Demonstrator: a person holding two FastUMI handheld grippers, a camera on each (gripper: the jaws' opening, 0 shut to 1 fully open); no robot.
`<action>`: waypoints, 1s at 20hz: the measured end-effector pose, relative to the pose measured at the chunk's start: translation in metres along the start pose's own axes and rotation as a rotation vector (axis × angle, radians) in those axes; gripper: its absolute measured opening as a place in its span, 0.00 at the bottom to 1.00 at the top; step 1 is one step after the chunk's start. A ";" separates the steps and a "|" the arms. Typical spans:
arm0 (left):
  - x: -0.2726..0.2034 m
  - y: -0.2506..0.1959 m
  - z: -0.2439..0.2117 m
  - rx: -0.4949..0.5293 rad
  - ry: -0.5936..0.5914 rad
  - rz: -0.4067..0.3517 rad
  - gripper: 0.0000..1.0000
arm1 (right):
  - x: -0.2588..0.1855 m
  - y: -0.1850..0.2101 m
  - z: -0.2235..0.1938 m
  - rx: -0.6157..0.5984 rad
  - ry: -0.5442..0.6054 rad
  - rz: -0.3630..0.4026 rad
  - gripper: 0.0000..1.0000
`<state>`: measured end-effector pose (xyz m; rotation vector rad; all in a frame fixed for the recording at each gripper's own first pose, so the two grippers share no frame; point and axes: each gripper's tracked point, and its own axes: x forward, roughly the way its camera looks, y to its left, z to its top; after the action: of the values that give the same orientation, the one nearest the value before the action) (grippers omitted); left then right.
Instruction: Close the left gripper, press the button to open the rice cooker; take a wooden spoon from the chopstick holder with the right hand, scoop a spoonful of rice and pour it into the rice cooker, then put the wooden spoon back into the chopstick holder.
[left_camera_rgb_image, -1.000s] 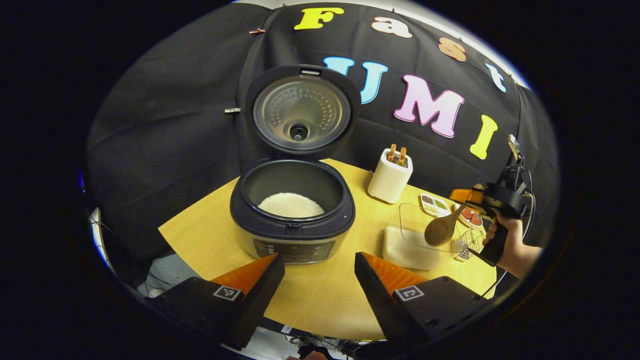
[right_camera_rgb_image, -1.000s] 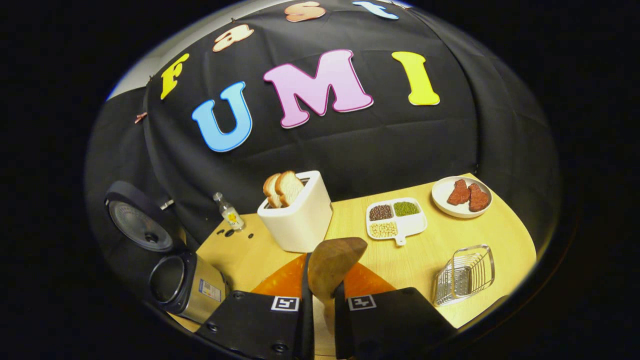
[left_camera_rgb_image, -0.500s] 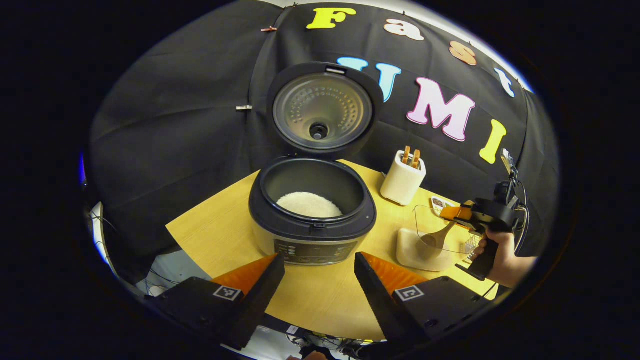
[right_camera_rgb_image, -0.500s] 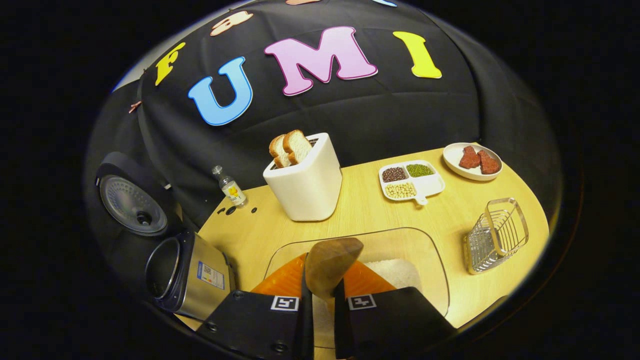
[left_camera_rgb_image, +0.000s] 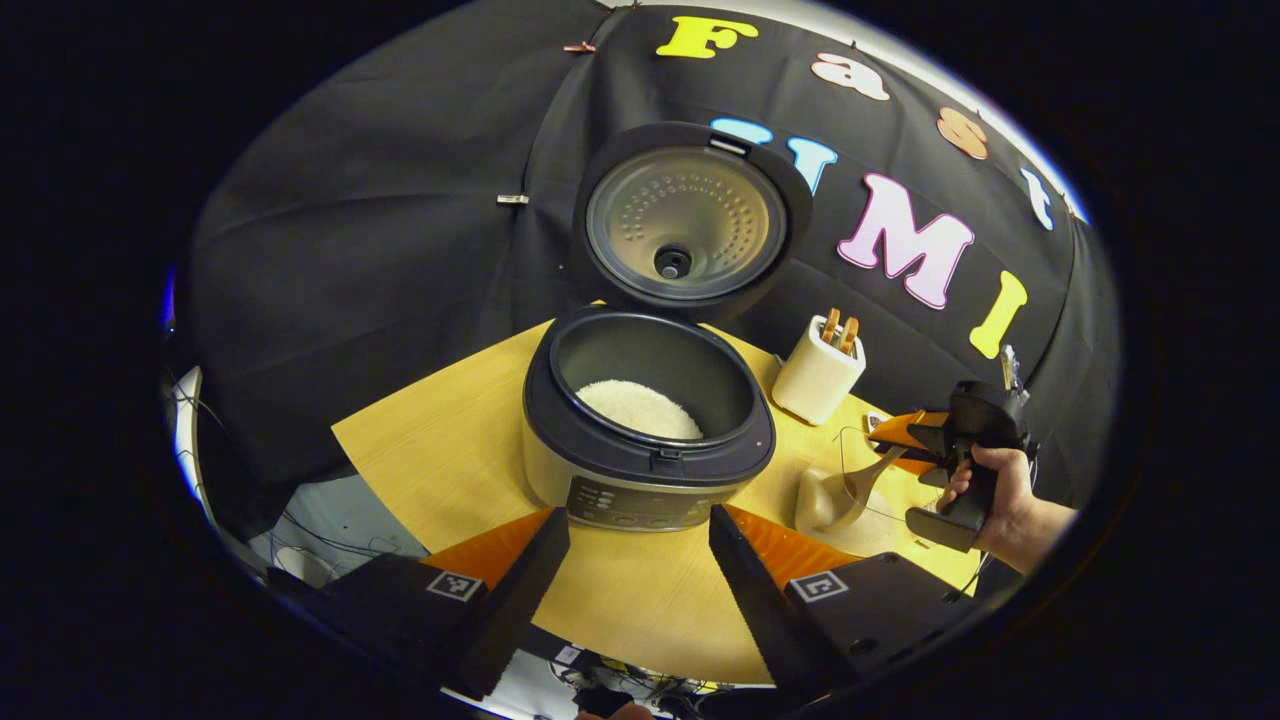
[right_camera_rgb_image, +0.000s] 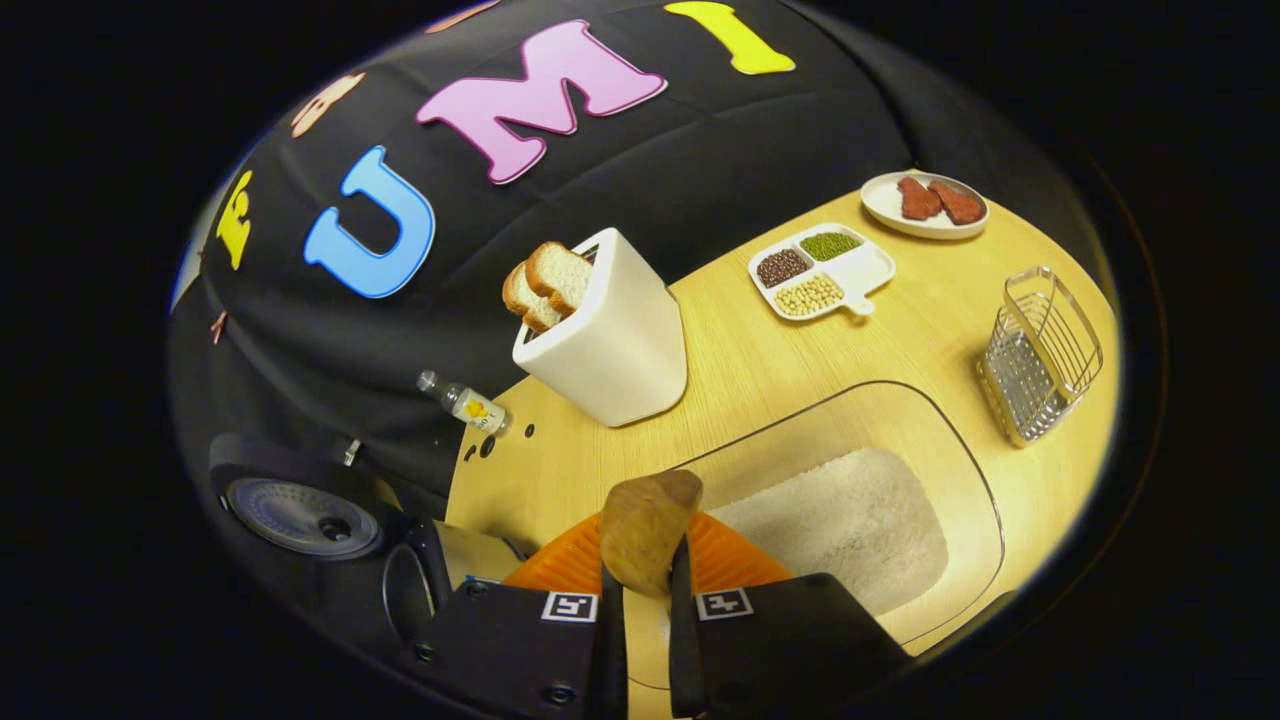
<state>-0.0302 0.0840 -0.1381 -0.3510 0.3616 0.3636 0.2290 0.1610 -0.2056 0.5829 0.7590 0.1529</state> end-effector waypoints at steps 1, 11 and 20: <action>-0.001 0.001 0.002 0.006 -0.006 0.001 0.96 | -0.002 -0.001 0.003 0.022 0.001 0.000 0.21; -0.004 0.010 0.007 0.027 -0.012 -0.011 0.96 | -0.048 -0.035 0.047 0.242 -0.047 0.010 0.20; -0.004 0.002 0.020 0.056 -0.040 -0.067 0.96 | -0.092 -0.043 0.085 0.445 -0.127 0.040 0.21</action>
<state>-0.0288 0.0927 -0.1195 -0.2999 0.3192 0.2935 0.2178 0.0566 -0.1245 1.0205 0.6603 -0.0191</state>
